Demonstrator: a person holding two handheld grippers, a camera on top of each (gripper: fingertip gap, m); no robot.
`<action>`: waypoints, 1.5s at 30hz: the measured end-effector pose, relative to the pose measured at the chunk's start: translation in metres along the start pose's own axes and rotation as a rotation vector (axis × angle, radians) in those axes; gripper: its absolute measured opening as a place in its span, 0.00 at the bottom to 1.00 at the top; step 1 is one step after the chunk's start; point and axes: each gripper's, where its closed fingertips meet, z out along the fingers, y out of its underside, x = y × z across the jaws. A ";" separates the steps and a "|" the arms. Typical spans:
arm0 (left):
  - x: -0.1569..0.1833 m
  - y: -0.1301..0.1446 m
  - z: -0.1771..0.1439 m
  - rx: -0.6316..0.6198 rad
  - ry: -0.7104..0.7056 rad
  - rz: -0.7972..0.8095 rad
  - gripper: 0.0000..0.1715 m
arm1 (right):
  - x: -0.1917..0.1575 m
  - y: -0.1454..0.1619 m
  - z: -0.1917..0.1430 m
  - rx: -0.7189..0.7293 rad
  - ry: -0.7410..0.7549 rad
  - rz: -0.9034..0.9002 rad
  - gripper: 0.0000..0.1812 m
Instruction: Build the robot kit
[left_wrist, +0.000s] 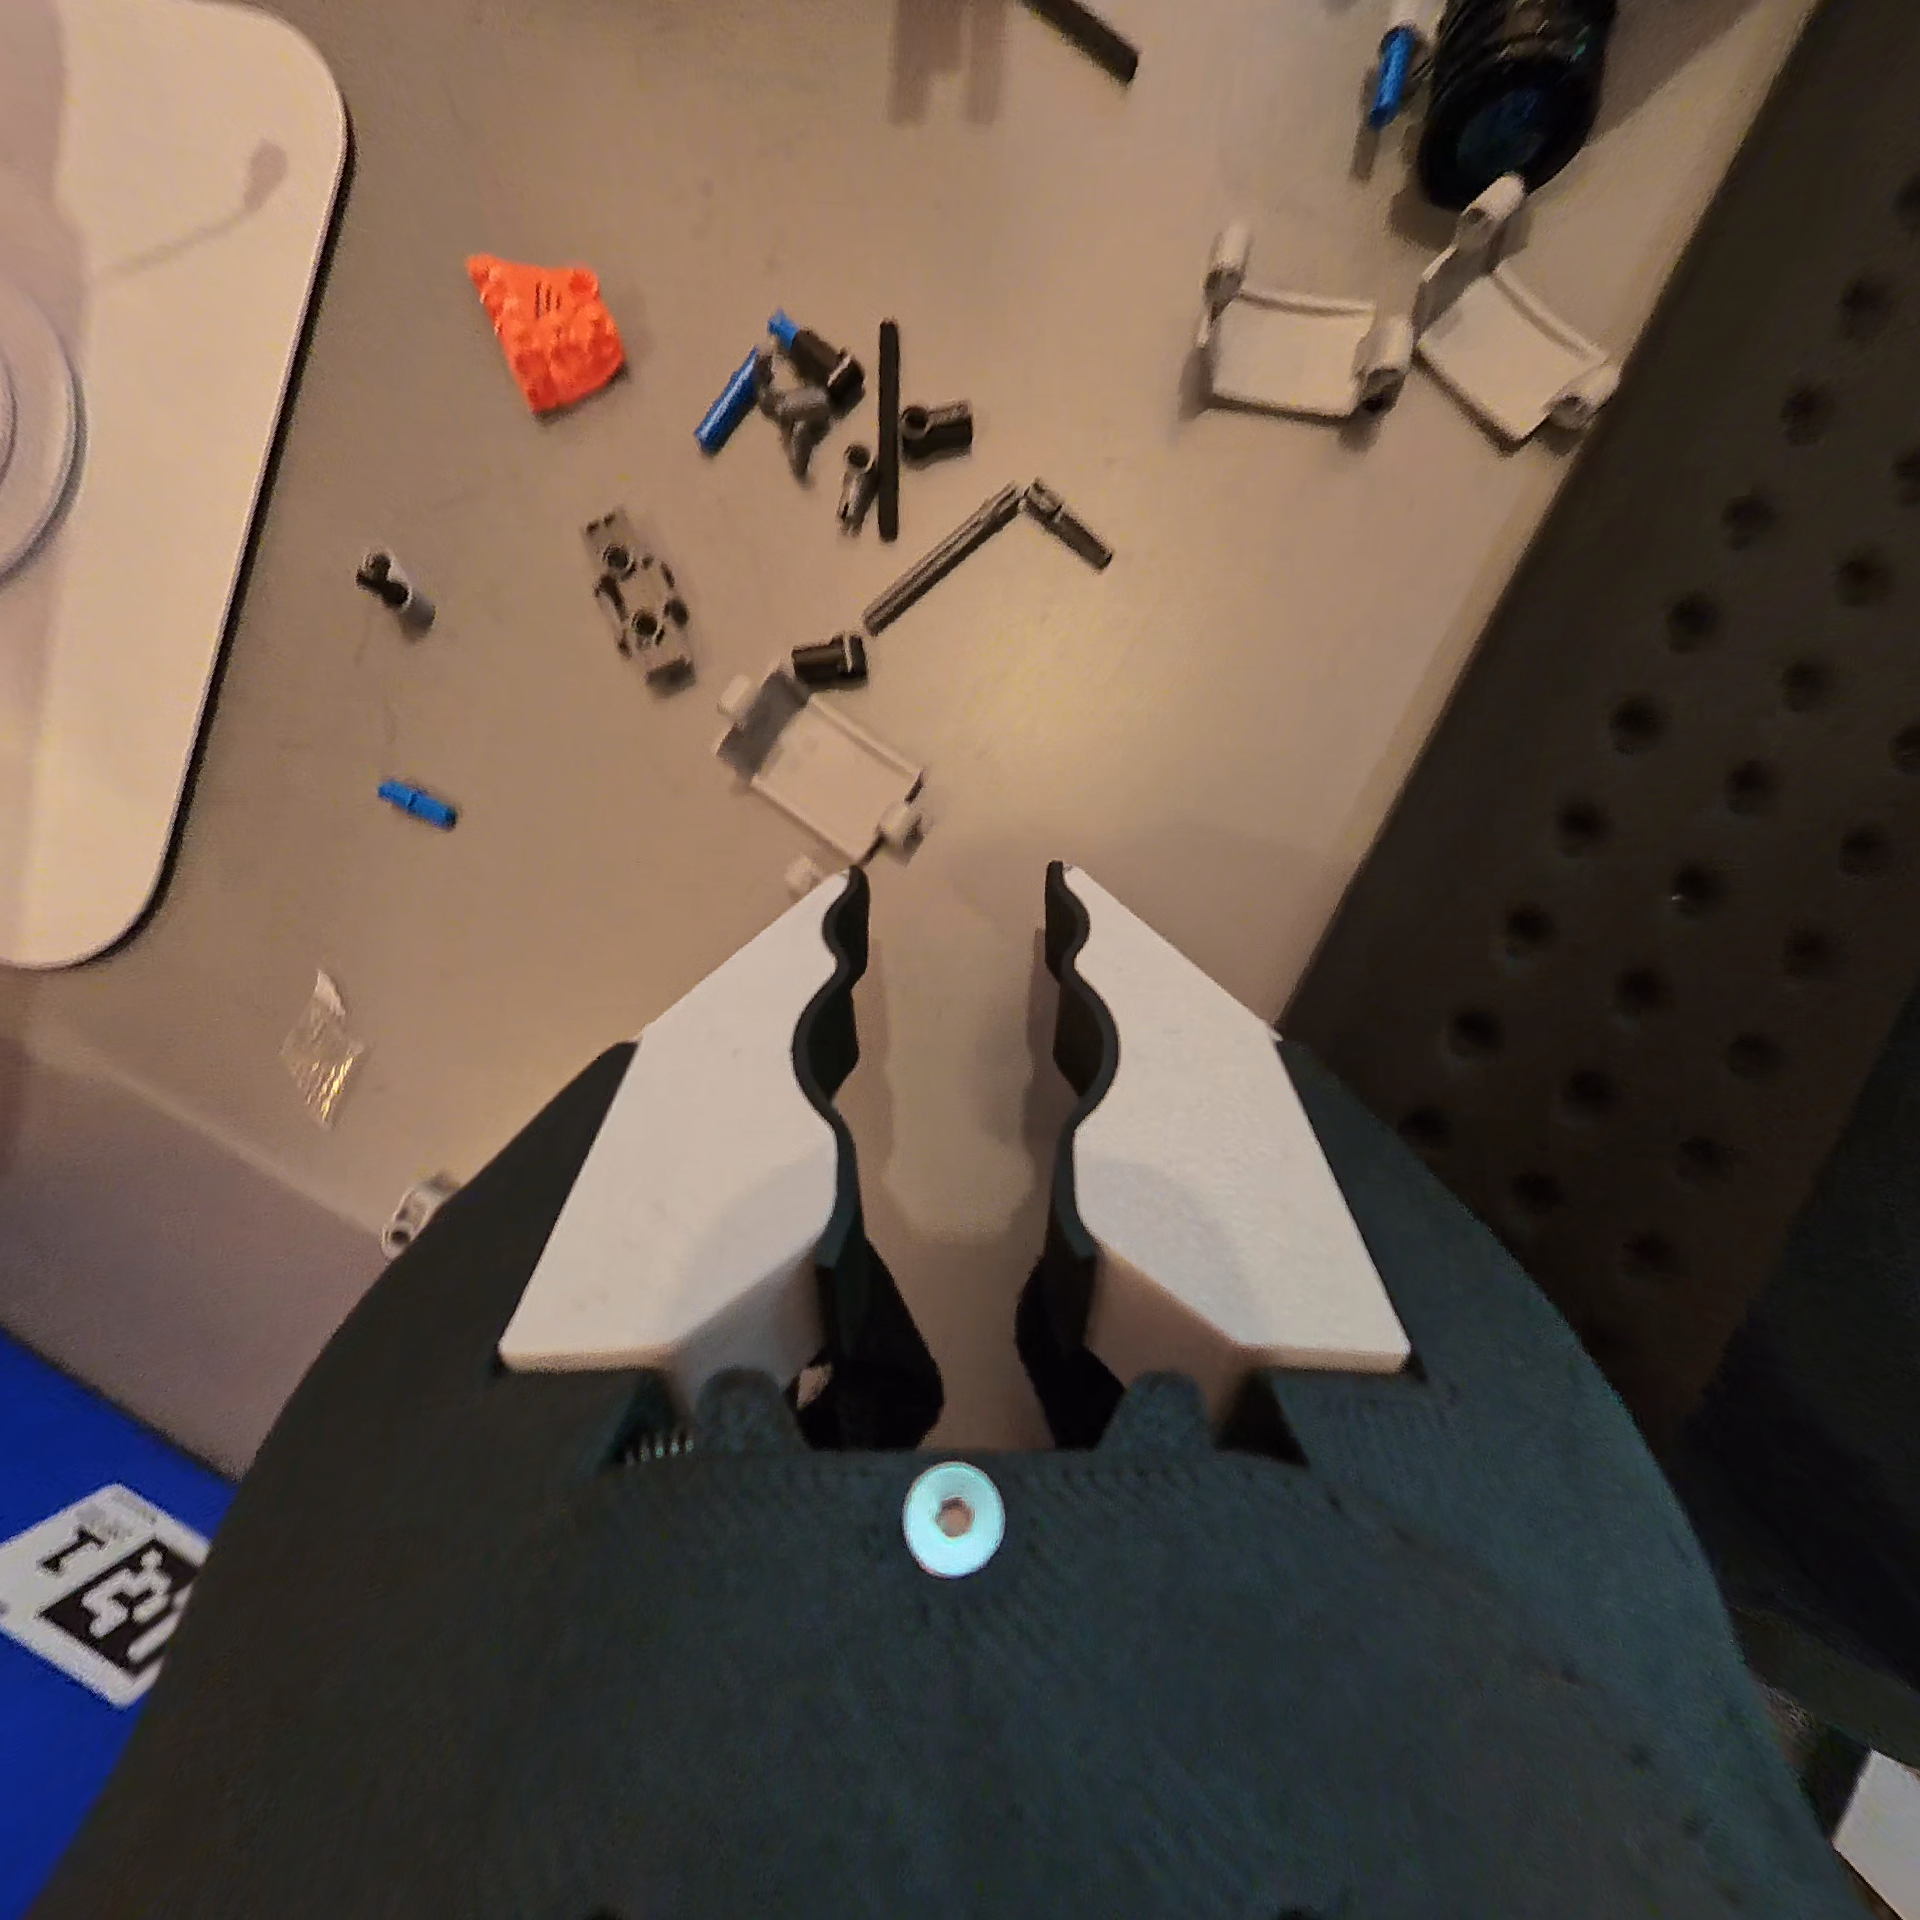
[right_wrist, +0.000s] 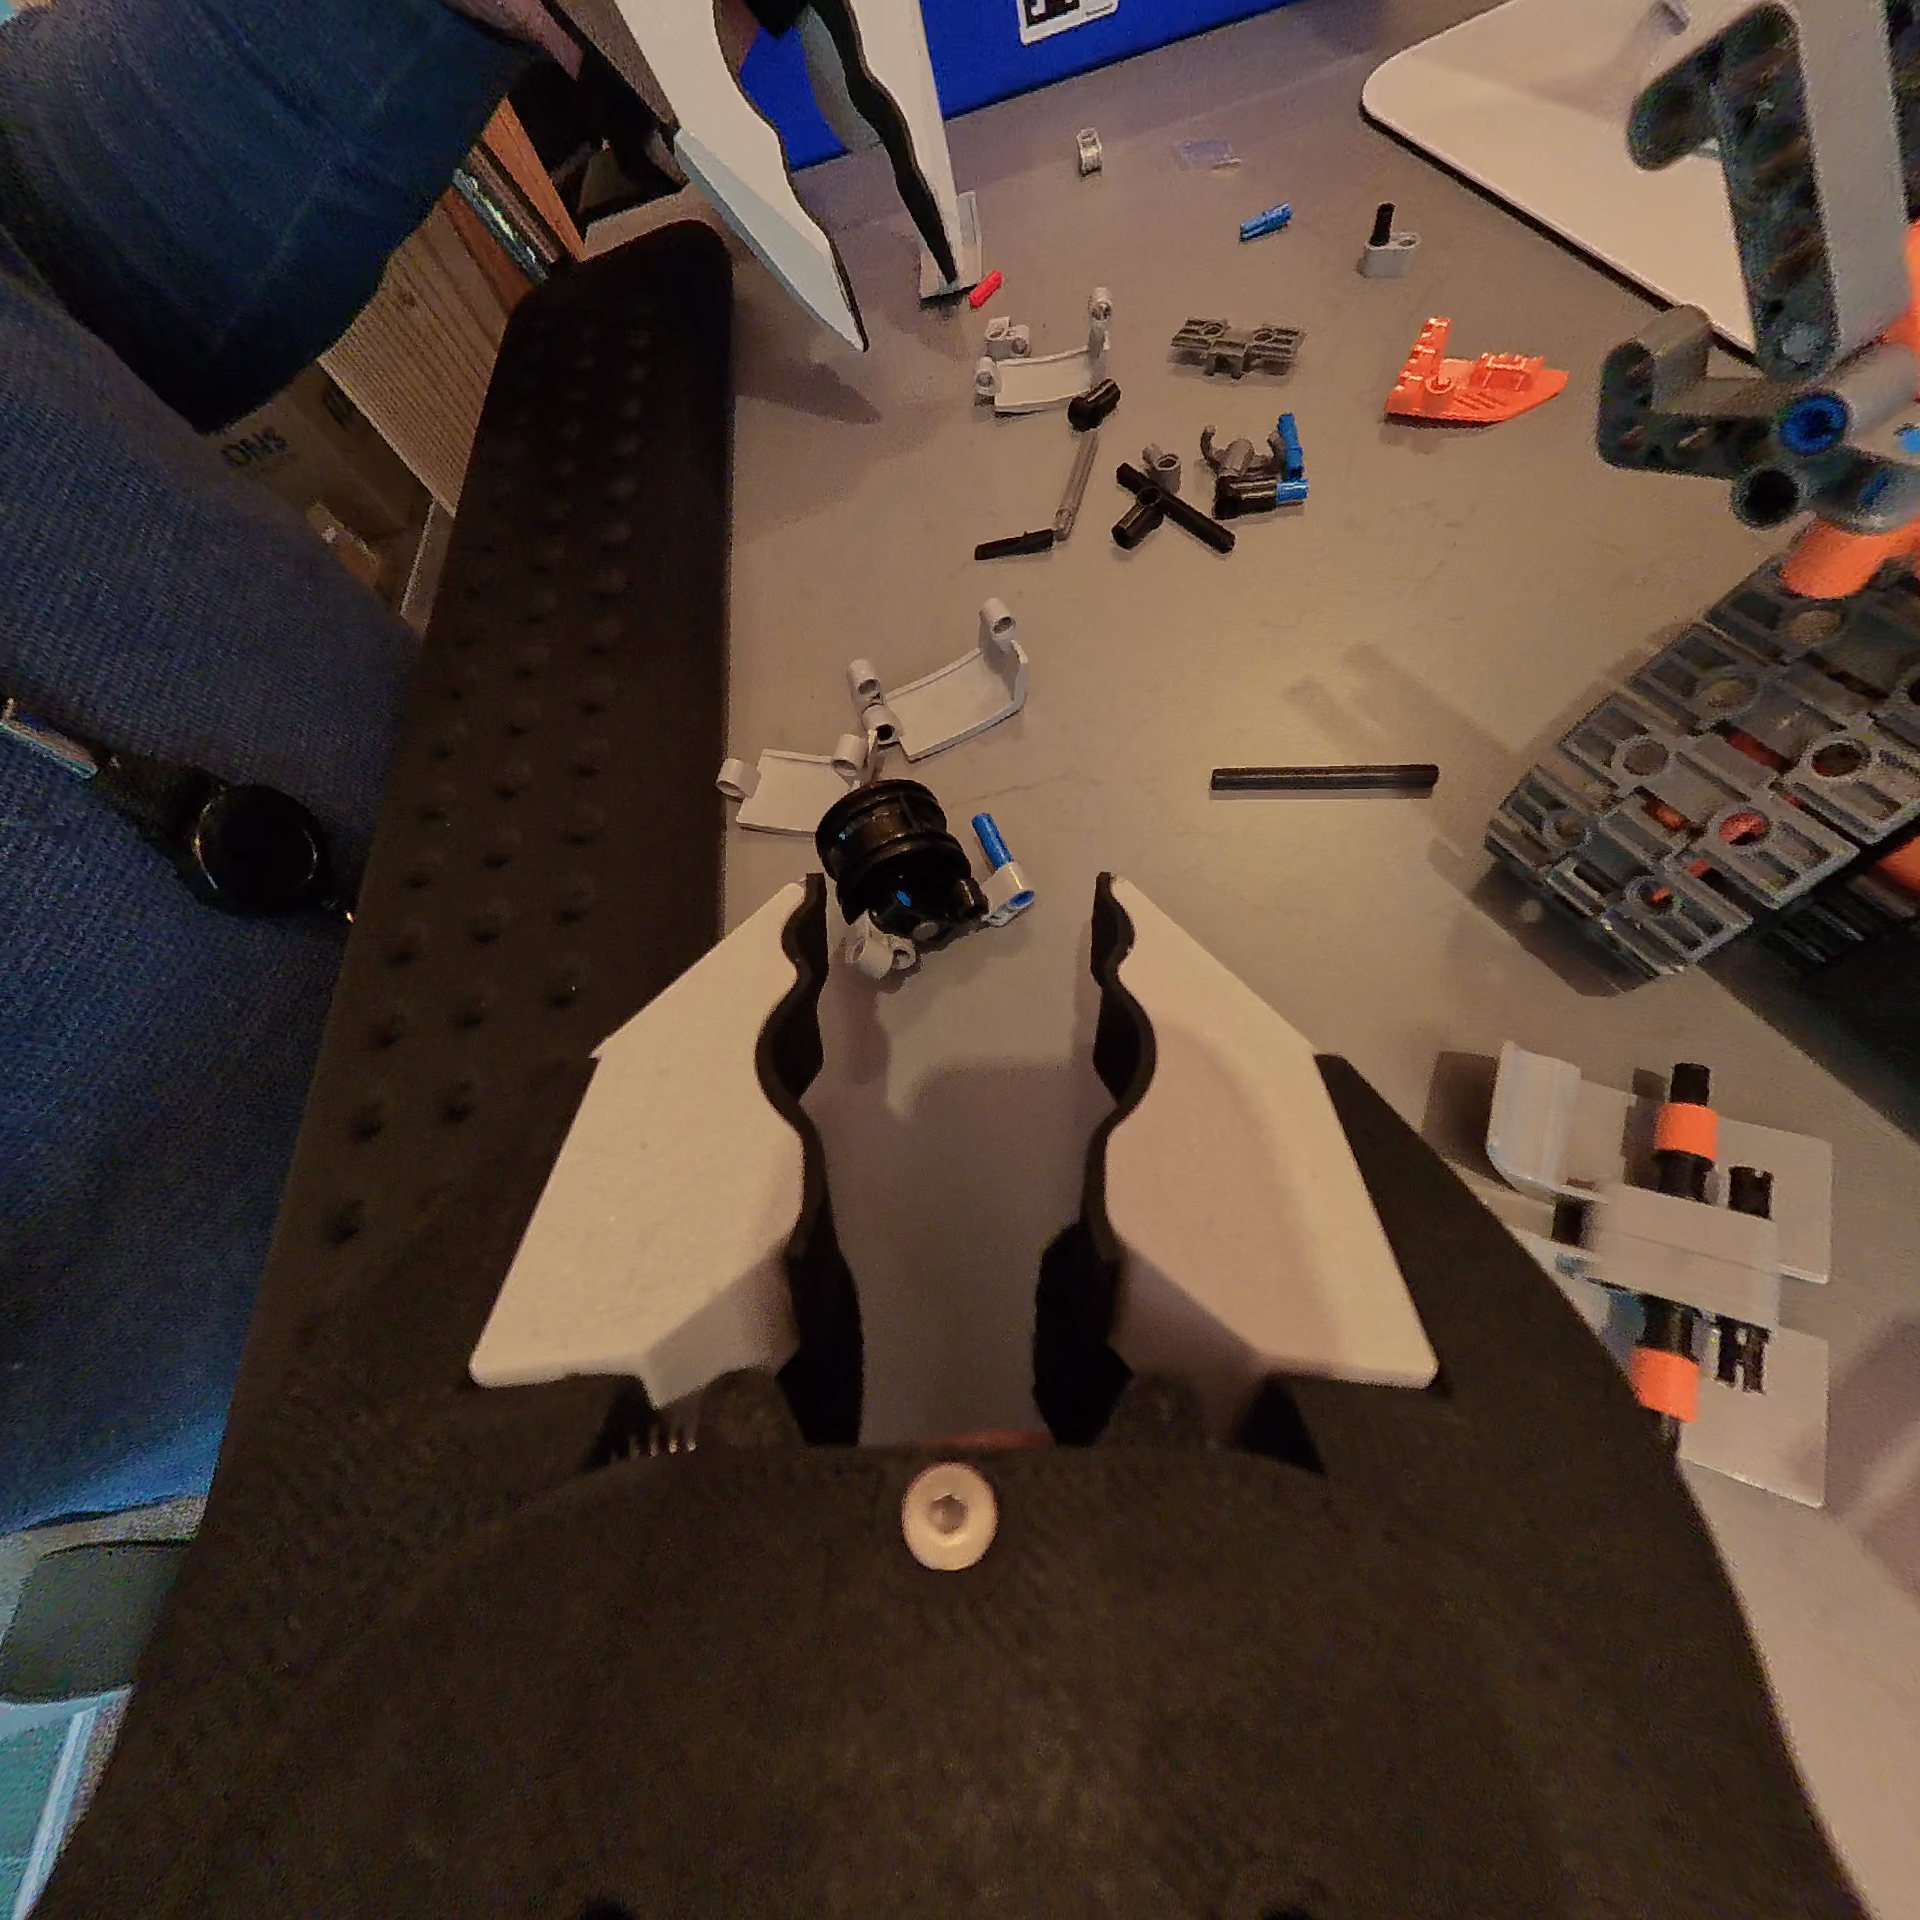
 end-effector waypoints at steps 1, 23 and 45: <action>0.002 -0.006 0.002 0.014 0.009 0.007 0.18 | -0.001 0.000 0.001 -0.004 -0.001 -0.005 0.27; 0.088 -0.083 0.059 0.128 0.220 0.187 0.18 | -0.019 0.012 0.018 -0.145 -0.005 -0.141 0.14; 0.072 -0.044 0.029 0.109 0.165 0.084 0.17 | -0.026 -0.006 -0.012 -0.009 0.074 -0.117 0.21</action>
